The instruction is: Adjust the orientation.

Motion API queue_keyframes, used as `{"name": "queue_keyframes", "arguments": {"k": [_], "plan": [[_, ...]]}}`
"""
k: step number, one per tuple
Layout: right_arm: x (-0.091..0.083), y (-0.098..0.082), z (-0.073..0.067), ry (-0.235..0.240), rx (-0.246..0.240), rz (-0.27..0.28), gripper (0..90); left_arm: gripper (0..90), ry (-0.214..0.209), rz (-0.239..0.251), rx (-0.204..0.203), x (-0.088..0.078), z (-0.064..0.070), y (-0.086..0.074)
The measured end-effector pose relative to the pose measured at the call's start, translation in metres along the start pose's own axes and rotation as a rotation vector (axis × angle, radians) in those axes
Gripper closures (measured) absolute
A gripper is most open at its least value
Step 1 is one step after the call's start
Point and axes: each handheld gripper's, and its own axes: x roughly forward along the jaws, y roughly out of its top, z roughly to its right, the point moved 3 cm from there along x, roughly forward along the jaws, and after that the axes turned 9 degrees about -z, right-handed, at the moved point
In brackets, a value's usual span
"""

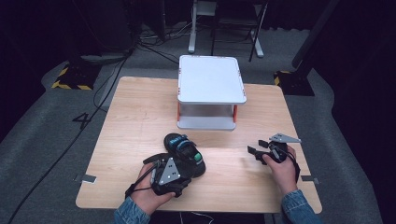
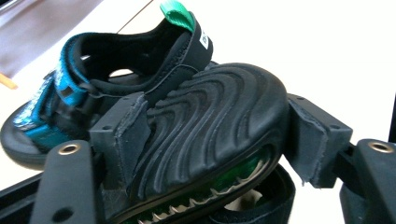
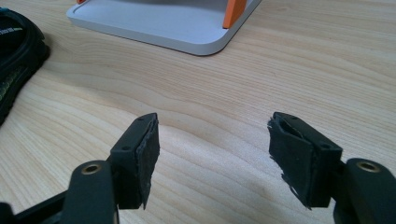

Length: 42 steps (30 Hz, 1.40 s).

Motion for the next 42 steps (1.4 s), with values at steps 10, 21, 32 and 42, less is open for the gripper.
{"name": "queue_keyframes", "arguments": {"k": [10,21,32,42], "plan": [[0.000,0.000,0.000,0.002,0.007,0.005,33.9,32.0,0.051,-0.004,-0.069,-0.017,-0.036,-0.016],[0.003,-0.001,-0.001,0.005,0.002,-0.011,33.8,32.4,0.137,-0.011,-0.139,-0.023,-0.084,-0.046],[0.004,-0.001,0.000,0.010,0.010,-0.014,33.7,25.0,0.080,0.116,-0.246,-0.029,-0.082,-0.040],[0.011,0.007,-0.005,0.029,-0.009,-0.014,33.6,28.8,0.200,0.104,-0.402,-0.077,-0.094,-0.065]]}}
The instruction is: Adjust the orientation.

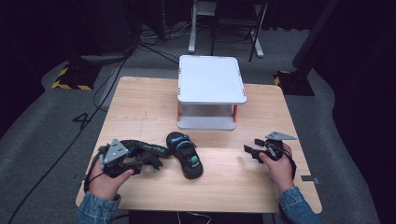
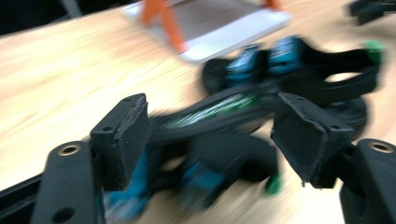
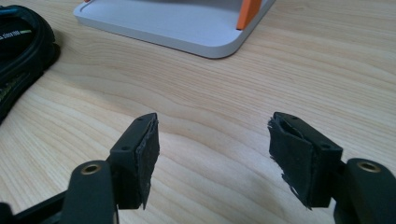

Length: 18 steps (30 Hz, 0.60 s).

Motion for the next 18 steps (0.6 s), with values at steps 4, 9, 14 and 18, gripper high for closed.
{"name": "queue_keyframes", "arguments": {"k": [4,9,14,18], "plan": [[0.006,0.006,-0.003,0.015,-0.014,0.000,33.6,33.3,0.058,-0.063,-0.109,-0.012,-0.019,-0.019],[0.013,0.011,-0.007,0.030,-0.028,-0.010,33.6,33.6,0.023,-0.150,-0.121,-0.003,-0.017,-0.032],[0.013,0.012,-0.008,0.032,-0.036,-0.011,33.5,27.2,0.015,-0.179,-0.082,0.009,-0.005,-0.032],[0.012,0.011,-0.007,0.030,-0.027,-0.012,33.6,24.1,0.071,-0.160,-0.092,0.018,-0.003,-0.031]]}}
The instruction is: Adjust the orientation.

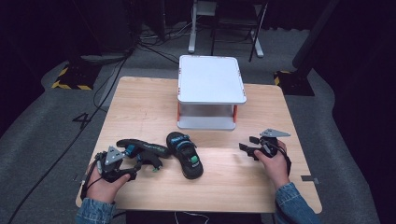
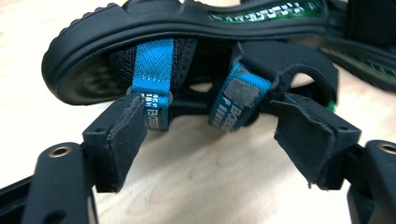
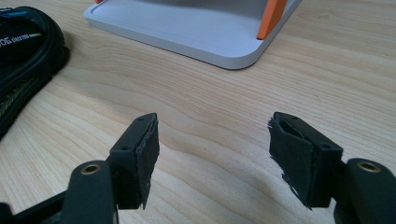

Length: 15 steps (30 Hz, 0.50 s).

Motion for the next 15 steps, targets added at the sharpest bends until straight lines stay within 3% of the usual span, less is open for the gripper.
{"name": "queue_keyframes", "arguments": {"k": [3,6,8,9,11,13,14,15], "plan": [[0.000,-0.001,-0.001,-0.001,-0.003,-0.004,33.5,21.1,0.015,0.026,-0.009,0.004,0.002,0.001],[-0.001,-0.002,-0.001,-0.005,0.000,-0.003,33.5,15.5,0.036,0.007,0.009,0.005,0.009,0.002],[-0.002,-0.003,0.000,-0.007,0.001,-0.003,33.5,15.9,0.056,-0.007,0.020,0.003,0.011,0.003],[-0.003,-0.003,0.000,-0.008,0.003,-0.002,33.5,16.5,0.065,-0.008,0.006,0.003,0.012,0.004],[-0.003,-0.003,0.001,-0.006,0.009,0.002,33.5,24.0,0.096,-0.003,-0.006,0.002,0.012,0.004],[-0.003,-0.004,0.001,-0.008,0.006,-0.001,33.4,24.8,0.084,0.035,-0.058,0.001,0.013,0.004],[-0.003,-0.004,0.001,-0.007,0.005,-0.004,33.5,29.0,0.067,0.047,-0.058,-0.001,0.015,0.005],[-0.003,-0.004,0.001,-0.005,0.003,-0.001,33.5,37.7,0.024,0.054,-0.033,-0.001,0.018,0.006]]}}
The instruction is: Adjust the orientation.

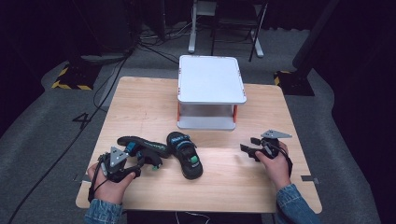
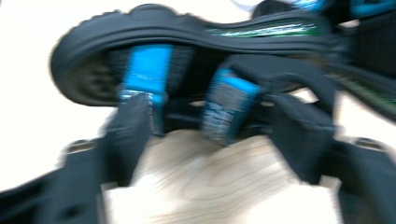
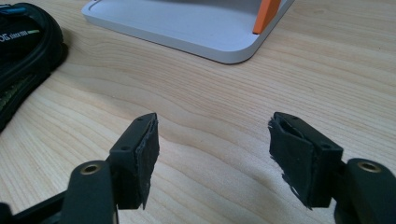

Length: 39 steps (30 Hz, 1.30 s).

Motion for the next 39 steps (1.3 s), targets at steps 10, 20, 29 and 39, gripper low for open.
{"name": "queue_keyframes", "arguments": {"k": [10,20,29,39], "plan": [[0.000,-0.002,0.000,-0.003,0.003,-0.006,33.5,58.3,-0.078,0.041,0.127,0.014,0.004,0.002],[-0.001,-0.005,0.001,-0.001,0.011,-0.006,33.5,63.2,-0.107,0.043,0.207,-0.003,-0.008,0.009],[0.000,-0.006,0.001,0.002,0.017,-0.014,33.5,62.5,-0.203,-0.056,0.277,-0.038,-0.024,0.007],[0.001,-0.008,0.000,-0.005,0.012,-0.027,33.4,59.3,-0.163,0.028,0.208,-0.008,-0.029,0.016]]}}
